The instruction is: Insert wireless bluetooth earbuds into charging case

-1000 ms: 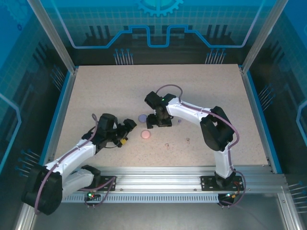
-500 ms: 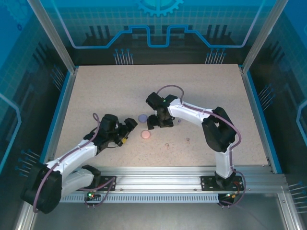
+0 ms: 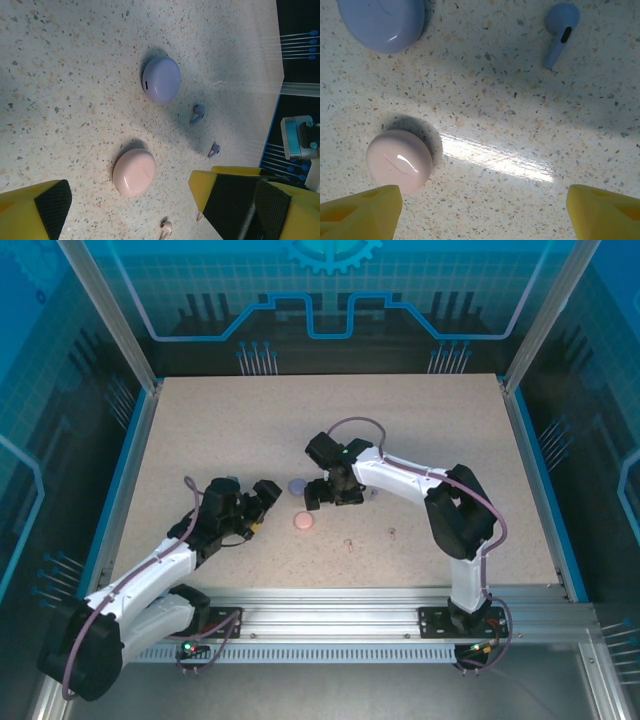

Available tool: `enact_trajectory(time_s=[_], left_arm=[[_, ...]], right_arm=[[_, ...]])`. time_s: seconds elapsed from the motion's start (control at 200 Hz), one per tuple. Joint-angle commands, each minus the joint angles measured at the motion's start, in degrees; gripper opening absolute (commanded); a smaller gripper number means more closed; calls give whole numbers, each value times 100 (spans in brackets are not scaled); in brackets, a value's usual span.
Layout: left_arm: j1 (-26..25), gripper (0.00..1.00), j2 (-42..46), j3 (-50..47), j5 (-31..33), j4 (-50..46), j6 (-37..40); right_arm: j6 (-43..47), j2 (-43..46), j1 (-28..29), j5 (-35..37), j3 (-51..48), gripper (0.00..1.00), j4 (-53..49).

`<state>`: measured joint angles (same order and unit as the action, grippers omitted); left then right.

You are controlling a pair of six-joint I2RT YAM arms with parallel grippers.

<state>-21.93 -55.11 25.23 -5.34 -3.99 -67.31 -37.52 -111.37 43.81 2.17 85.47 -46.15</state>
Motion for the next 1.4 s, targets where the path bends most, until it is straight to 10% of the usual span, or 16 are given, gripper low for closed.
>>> enact_trajectory(time_s=[0.0,0.98,1.396], left_arm=[[-55,99,44,79,182,-87,-107],[-1117,98,-359,-261,700,450,-418],[-1378,75,-547,-615,1025,1019,-783]], right_arm=[[104,212,-39,-16,-72,88,48],[482,-378,238,-411,472,78,-16],[271,-486,-4,-460,41,66,299]])
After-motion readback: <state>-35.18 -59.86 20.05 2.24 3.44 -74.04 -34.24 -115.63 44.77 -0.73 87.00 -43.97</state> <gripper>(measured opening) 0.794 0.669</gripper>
